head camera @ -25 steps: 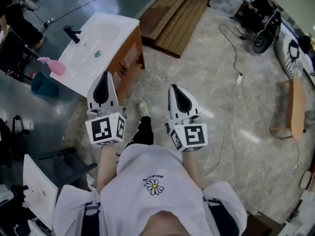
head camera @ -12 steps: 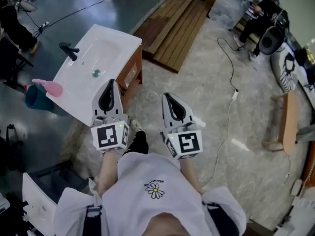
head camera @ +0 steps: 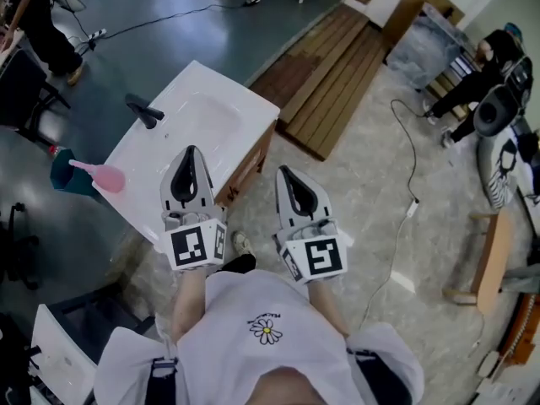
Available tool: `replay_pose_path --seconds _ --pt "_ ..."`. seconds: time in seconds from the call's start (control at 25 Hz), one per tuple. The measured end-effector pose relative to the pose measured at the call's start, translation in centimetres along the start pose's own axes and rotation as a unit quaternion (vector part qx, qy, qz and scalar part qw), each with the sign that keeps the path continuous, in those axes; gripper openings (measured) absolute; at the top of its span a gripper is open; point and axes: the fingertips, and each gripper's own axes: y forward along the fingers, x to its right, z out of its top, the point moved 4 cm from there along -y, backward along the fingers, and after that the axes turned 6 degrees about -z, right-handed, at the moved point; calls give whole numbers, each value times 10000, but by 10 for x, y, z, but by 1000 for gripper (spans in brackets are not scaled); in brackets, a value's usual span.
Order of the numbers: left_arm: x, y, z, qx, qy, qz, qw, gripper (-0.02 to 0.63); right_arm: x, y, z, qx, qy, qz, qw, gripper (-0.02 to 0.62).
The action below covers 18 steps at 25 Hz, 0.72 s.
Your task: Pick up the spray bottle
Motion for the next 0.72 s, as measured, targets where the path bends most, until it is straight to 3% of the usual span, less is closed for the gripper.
replay_pose_path --seconds 0.2,0.4,0.56,0.72 --pt "-52 10 13 204 279 574 9978 20 -40 66 5 61 -131 784 9968 31" --pt "-100 -18 24 218 551 1426 9880 20 -89 101 2 -31 -89 1715 9851 29" --pt "-137 -49 29 254 698 2203 9726 20 -136 125 -4 -29 -135 2547 9669 31" --pt "-155 -80 28 116 765 3094 9478 20 -180 142 -5 100 -157 3593 9330 29"
